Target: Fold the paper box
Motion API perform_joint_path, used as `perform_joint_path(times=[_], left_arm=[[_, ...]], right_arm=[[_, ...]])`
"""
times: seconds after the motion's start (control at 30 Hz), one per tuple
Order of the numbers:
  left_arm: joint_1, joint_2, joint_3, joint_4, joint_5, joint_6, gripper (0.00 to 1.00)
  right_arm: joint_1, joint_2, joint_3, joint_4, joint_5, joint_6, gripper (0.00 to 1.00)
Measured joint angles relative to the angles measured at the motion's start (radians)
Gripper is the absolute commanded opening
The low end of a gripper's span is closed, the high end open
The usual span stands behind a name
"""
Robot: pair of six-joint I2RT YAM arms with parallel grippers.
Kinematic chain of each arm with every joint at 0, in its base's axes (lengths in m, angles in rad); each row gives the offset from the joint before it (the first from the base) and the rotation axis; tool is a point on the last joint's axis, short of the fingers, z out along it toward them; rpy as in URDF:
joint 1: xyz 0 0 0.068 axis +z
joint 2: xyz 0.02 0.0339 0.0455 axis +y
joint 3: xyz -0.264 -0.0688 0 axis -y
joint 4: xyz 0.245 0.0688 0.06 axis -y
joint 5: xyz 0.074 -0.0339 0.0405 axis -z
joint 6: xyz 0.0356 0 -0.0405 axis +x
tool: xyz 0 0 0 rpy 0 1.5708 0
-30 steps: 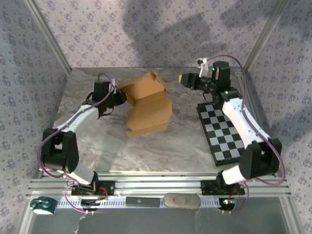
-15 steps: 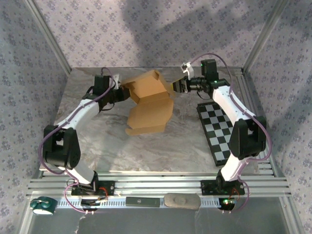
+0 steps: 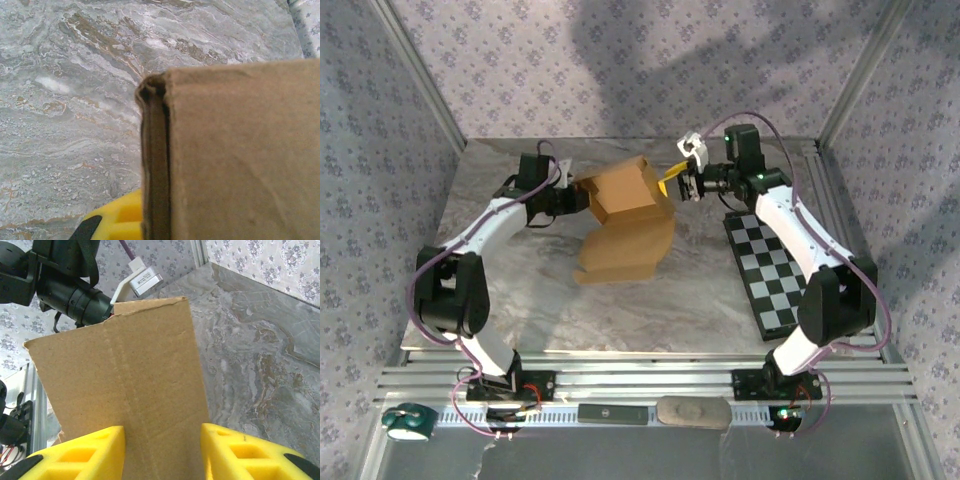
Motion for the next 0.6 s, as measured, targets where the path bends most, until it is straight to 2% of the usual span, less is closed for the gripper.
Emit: perform_joint_path(times=[0.27, 0.6], left_arm=[[-0.002, 0.0, 0.017, -0.012, 0.005, 0.019, 0.0], [-0.004, 0.006, 0.021, -0.042, -0.004, 0.026, 0.0]], right_arm=[[0.022, 0.002, 0.0, -0.014, 0.074, -0.042, 0.46], [0.102, -0.013, -0.041, -0.012, 0.25, -0.112, 0.48]])
